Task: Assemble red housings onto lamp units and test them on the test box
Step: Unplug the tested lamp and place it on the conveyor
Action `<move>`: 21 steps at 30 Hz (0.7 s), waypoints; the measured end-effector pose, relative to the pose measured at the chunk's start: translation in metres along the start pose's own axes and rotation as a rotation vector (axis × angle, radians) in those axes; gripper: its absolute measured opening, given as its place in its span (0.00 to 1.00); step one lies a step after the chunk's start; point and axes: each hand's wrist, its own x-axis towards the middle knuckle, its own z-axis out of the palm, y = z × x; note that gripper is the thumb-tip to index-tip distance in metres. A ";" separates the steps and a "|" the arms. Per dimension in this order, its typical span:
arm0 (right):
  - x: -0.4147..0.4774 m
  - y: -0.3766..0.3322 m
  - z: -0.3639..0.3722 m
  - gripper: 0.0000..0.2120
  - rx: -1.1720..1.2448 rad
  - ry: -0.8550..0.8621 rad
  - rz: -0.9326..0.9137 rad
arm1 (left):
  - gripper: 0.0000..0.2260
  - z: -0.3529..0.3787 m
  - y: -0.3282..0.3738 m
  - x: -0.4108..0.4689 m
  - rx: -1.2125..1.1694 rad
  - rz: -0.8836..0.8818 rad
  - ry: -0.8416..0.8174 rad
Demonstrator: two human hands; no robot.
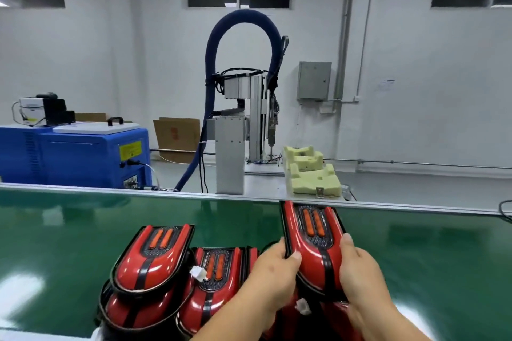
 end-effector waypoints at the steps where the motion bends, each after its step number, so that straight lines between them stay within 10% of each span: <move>1: 0.004 -0.008 -0.006 0.25 0.024 0.019 -0.024 | 0.13 0.006 0.010 0.003 0.025 0.054 0.001; 10: 0.028 -0.091 -0.058 0.19 0.429 0.056 -0.383 | 0.18 0.049 0.089 0.010 -0.044 0.515 -0.035; 21: -0.009 0.002 0.006 0.24 -0.338 -0.058 -0.093 | 0.29 -0.019 -0.022 -0.012 0.176 0.100 0.131</move>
